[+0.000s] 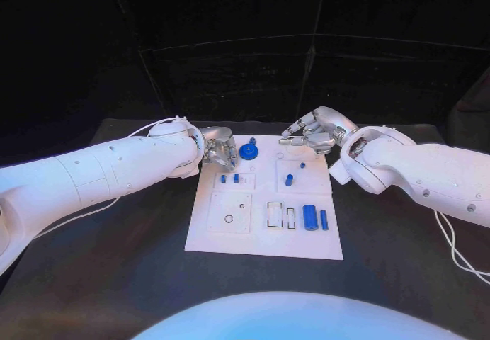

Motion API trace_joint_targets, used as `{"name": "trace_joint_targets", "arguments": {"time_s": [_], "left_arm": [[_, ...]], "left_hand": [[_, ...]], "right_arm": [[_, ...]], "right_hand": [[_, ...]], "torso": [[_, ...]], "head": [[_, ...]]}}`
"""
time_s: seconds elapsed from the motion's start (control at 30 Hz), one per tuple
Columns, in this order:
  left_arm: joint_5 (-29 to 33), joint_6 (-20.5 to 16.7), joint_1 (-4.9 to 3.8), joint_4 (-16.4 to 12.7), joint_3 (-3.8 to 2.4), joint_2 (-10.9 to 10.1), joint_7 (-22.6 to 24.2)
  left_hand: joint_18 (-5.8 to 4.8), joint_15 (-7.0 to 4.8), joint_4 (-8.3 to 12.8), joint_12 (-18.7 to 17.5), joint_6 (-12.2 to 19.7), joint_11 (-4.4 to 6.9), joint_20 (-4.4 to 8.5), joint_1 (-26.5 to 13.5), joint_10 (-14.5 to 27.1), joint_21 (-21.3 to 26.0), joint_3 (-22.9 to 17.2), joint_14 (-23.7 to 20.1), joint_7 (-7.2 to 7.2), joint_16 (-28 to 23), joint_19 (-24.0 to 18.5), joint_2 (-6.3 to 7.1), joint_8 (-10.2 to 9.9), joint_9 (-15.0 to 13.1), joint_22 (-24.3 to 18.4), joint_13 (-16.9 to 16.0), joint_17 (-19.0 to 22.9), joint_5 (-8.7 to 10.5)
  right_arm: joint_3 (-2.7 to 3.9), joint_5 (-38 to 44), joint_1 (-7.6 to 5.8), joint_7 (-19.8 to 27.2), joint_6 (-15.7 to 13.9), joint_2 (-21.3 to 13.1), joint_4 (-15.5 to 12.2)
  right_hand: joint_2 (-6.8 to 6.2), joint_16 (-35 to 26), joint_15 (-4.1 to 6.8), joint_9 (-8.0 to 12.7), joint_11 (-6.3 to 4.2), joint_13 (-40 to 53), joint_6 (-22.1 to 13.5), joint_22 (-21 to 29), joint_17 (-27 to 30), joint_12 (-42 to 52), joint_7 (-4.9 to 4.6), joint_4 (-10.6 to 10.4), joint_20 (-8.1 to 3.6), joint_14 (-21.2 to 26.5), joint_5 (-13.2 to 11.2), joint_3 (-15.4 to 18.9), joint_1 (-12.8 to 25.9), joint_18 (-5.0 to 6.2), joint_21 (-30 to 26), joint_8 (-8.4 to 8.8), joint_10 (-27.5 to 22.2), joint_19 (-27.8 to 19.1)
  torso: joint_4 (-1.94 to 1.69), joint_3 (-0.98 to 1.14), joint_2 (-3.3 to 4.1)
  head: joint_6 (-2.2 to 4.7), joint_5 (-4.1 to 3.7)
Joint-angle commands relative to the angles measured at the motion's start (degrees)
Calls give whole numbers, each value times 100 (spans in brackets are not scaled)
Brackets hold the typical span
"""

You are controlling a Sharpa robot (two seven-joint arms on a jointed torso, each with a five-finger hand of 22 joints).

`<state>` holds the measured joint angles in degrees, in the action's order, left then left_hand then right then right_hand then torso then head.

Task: Assemble the parts on the task board

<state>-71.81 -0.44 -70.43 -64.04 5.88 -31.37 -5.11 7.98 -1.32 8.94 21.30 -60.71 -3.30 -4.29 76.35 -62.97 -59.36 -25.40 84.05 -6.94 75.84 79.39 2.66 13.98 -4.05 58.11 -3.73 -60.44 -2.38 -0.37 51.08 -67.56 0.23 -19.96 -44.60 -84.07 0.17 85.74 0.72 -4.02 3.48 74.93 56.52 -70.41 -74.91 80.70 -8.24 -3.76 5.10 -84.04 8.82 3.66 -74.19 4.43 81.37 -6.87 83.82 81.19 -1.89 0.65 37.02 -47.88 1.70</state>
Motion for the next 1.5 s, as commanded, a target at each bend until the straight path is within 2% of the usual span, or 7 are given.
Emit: {"name": "trace_joint_targets", "arguments": {"time_s": [0.03, 0.43, 0.7, 1.03, 1.37, 1.5], "left_arm": [[15, -118, 2, -22, 1, 12, -1], [15, -197, 2, -22, 1, 19, -23], [15, -88, 2, -1, 1, 49, -82], [15, 212, 0, 37, 1, 75, -255], [15, 267, 0, 39, 1, 79, -277], [15, 216, 0, 45, 1, 76, -264]], "left_hand": [[-98, -17, -9, -29, -45, 7, 3, -32, -47, -19, -37, 66, -15, 2, 42, 11, -19, -9, 5, -6, 3, -32], [-97, -19, -1, -38, -54, 8, 4, -23, -57, -19, -48, 65, -17, 1, 39, 3, -24, -10, 7, -8, 6, -33], [-96, -18, 3, -50, -49, 4, 4, -25, -54, -17, -51, 64, -21, 0, 37, 7, -33, -9, 6, -7, 11, -32], [-92, 33, 7, -215, 77, -62, -27, -107, 63, 39, -37, 36, -73, -30, -15, 67, -177, 20, -30, 2, 86, -31], [-90, 70, 24, -336, 139, -107, -57, -146, 190, 61, -12, 17, -97, -44, -45, 127, -257, 23, -38, 7, 133, -31], [-84, 106, 35, -467, 371, -154, -86, -182, 354, 102, 0, 2, -129, -58, -74, 183, -418, 50, -69, 18, 174, -31]], "right_arm": [[3, 5, -10, 47, 37, 8, -2], [3, 5, -10, 32, 70, 10, 3], [3, 5, -10, 18, 98, 17, 9], [3, 5, -10, 5, 121, 18, 14], [3, 5, -10, 4, 129, 18, 17], [3, 5, -10, 6, 129, 20, 20]], "right_hand": [[63, -24, 25, 4, -12, 676, -34, 4, -632, -16, -2, 8, 2, -407, 36, 36, 2, -44, -28, -36, -14, -20], [63, -24, 25, 4, -12, 676, -34, 4, -632, -16, -2, 8, 2, -407, 36, 36, 2, -44, -28, -36, -14, -20], [63, -24, 25, 4, -12, 676, -34, 4, -632, -16, -2, 8, 2, -407, 36, 36, 2, -44, -28, -36, -14, -20], [68, -26, 25, 4, -12, 672, -36, 13, -629, -19, -2, 3, 1, -406, 36, 45, 2, -42, -33, -38, -16, -24], [68, -29, 25, 4, -12, 670, -36, 17, -624, -22, -2, 2, 1, -405, 35, 47, 2, -42, -35, -38, -18, -26], [69, -35, 25, 4, -11, 666, -38, 24, -613, -26, -2, 0, 1, -403, 34, 51, 3, -40, -38, -38, -21, -29]], "torso": [[-1, -2, 1], [0, 1, 1], [1, 3, 0], [-3, 1, 1], [-4, 1, -1], [-4, 1, -1]], "head": [[-4, -5], [-3, -2], [-14, -9], [-18, -17], [-20, -18], [-17, -19]]}}
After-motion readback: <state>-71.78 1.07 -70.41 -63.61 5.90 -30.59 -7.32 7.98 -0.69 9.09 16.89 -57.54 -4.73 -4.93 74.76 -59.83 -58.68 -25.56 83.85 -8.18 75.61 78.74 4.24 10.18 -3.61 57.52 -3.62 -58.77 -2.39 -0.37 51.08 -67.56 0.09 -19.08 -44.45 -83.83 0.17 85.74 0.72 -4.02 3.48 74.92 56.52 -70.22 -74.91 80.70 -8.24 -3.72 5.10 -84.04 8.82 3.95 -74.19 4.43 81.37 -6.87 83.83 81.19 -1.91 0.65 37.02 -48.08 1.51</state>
